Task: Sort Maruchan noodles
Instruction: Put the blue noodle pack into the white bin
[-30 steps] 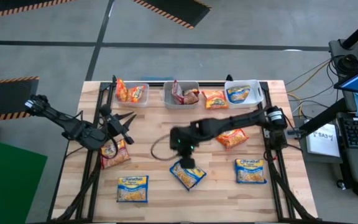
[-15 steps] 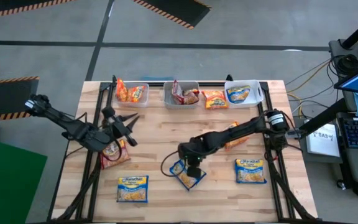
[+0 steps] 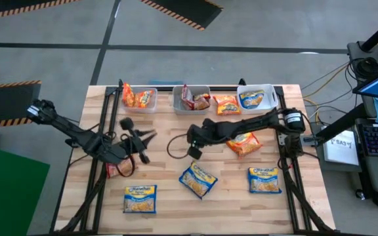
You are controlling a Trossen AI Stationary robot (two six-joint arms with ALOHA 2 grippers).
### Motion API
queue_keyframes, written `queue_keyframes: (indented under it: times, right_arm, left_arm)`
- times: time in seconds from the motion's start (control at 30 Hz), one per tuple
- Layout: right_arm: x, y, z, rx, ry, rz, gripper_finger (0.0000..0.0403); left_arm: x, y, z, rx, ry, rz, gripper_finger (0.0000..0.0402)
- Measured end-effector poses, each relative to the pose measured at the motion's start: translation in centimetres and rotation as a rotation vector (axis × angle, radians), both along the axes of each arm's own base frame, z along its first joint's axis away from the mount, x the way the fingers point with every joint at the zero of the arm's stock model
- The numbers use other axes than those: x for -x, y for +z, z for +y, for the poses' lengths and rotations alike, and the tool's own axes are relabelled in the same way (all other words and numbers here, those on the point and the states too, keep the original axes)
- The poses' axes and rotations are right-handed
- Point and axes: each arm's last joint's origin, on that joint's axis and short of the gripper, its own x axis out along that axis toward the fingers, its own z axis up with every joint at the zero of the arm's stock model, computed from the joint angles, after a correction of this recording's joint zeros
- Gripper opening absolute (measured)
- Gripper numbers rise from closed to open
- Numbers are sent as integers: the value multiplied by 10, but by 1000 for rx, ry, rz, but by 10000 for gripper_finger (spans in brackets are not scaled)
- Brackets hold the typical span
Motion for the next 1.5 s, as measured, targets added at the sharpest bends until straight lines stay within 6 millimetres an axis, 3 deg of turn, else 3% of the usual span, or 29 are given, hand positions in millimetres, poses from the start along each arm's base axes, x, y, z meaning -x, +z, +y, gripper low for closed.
queue_keyframes:
  times: [0.23,0.5,0.77,1.2,1.5]
  right_arm:
    - [10,34,8,-59,112,-72,9]
    - [39,66,58,-61,318,-118,9]
    - [76,76,96,-65,435,-257,9]
    - [129,71,75,-29,384,-503,9]
    - [141,48,71,-27,331,-527,9]
  left_arm:
    - [-17,-20,-18,89,-373,166,39]
    - [-47,-47,-36,191,-409,162,39]
    - [-88,-77,-46,138,-434,61,39]
    - [-154,-122,-21,344,-659,193,39]
    - [-164,-146,-16,393,-656,260,39]
